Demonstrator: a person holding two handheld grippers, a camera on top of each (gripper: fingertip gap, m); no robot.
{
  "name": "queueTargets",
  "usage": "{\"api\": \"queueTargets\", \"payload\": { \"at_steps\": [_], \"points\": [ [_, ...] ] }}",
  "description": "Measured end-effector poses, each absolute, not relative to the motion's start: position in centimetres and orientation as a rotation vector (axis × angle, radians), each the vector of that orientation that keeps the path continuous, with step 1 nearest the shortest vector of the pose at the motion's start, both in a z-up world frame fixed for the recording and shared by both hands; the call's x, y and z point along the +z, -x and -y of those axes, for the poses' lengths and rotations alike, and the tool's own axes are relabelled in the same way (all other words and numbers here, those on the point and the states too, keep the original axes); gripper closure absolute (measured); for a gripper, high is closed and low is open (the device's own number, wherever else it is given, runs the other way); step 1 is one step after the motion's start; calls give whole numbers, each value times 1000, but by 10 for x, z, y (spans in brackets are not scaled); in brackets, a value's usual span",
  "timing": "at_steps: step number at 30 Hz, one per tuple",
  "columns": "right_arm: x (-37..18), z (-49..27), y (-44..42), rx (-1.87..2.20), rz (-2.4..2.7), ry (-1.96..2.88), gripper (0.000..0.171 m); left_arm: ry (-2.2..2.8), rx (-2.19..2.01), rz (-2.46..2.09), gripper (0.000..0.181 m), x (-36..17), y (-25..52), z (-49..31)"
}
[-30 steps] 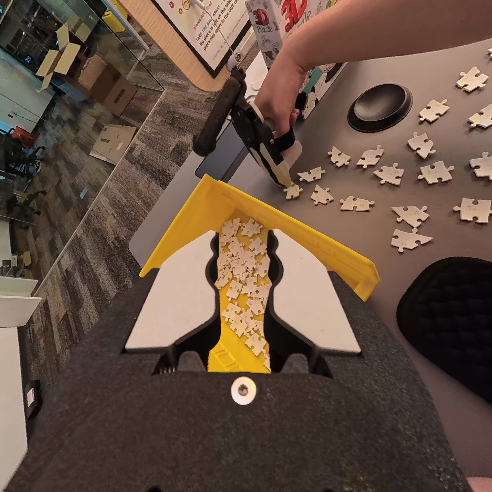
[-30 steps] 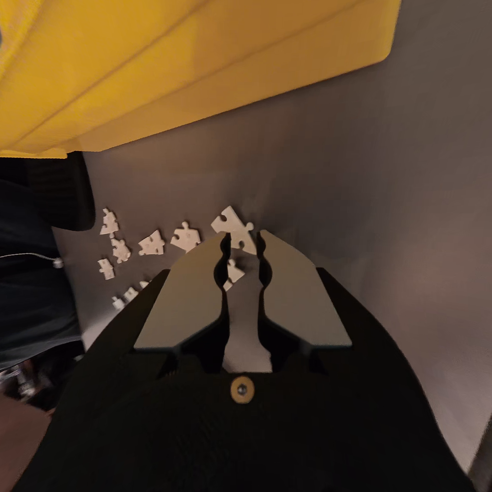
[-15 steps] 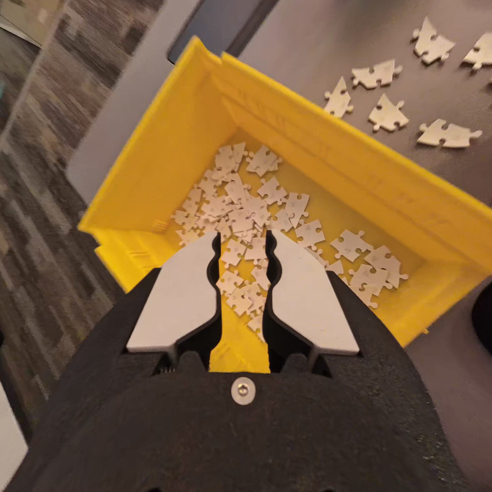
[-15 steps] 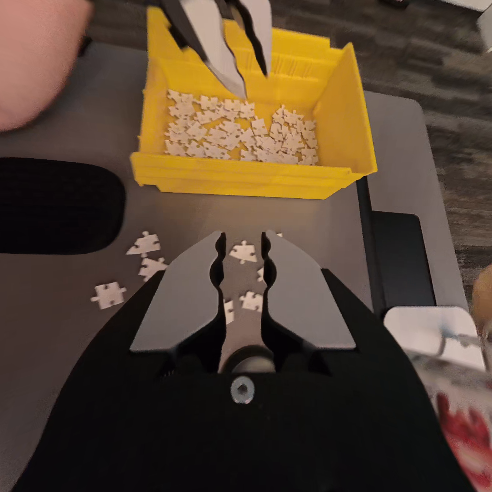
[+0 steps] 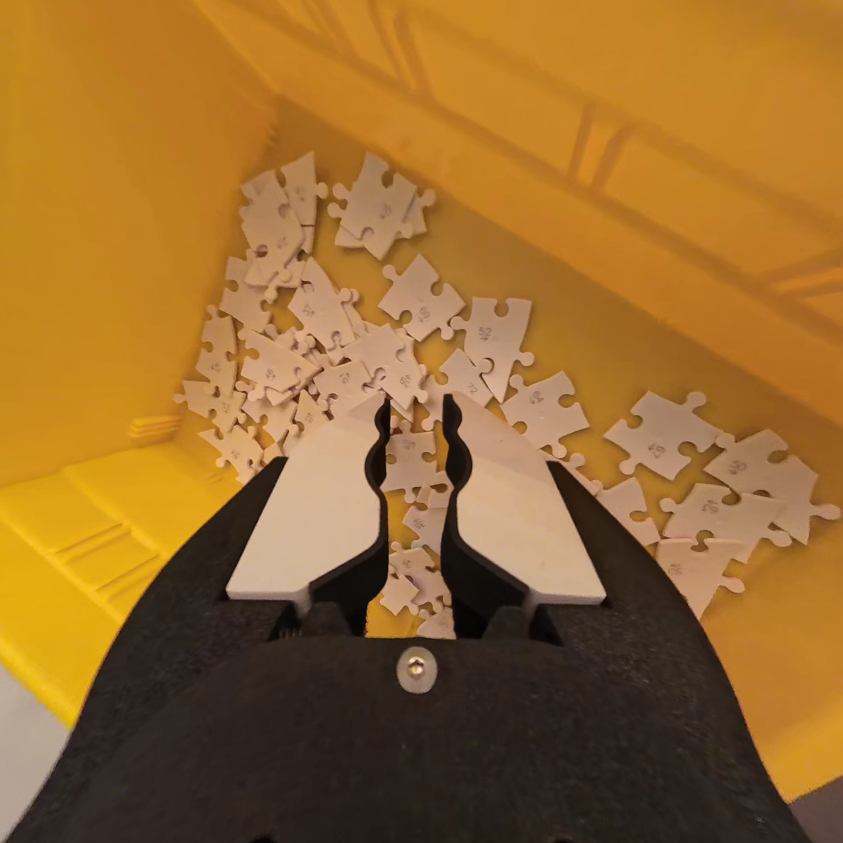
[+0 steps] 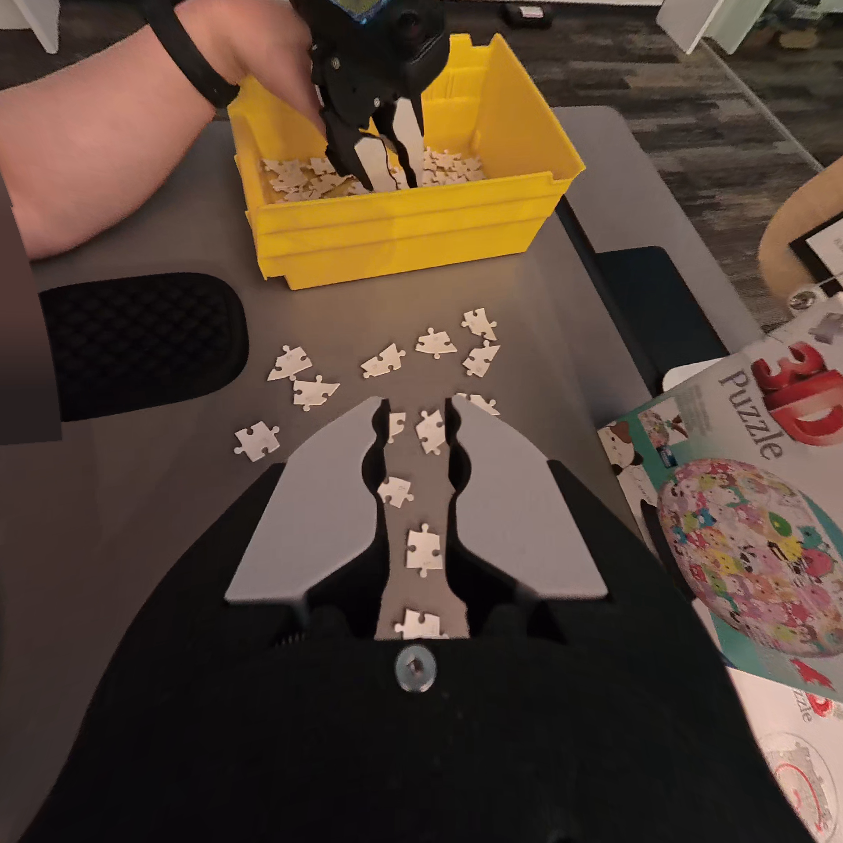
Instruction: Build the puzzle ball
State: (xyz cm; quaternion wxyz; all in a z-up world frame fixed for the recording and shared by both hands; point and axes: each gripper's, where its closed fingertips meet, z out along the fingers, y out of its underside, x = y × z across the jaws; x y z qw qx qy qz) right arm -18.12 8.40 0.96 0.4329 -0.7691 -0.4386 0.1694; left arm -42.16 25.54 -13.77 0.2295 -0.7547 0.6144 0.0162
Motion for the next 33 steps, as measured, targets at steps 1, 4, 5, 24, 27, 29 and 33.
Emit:
{"api": "queueTargets", "payload": {
  "at_steps": [1,4,5,24,27,29,33],
  "points": [
    [11,-84,180,427,1092,1915,147,2080,54,-1678,159,-138,422,-258],
    [10,-85,174,414,1088,1922,147,2087,70,-1664,158,-140,420,-261],
    [9,-85,172,410,1089,1929,147,2089,90,-1665,158,-142,421,-263],
    [3,-85,160,394,1101,1953,147,1972,25,-1624,179,-83,423,-243],
    [2,-86,158,392,1100,1959,147,1997,-31,-1764,179,-86,424,-212],
    [0,-86,158,392,1104,1968,147,2006,-46,-1898,179,-92,425,-189],
    [-2,-87,157,381,1109,1973,148,1972,52,-2050,179,-103,424,-173]
  ]
}}
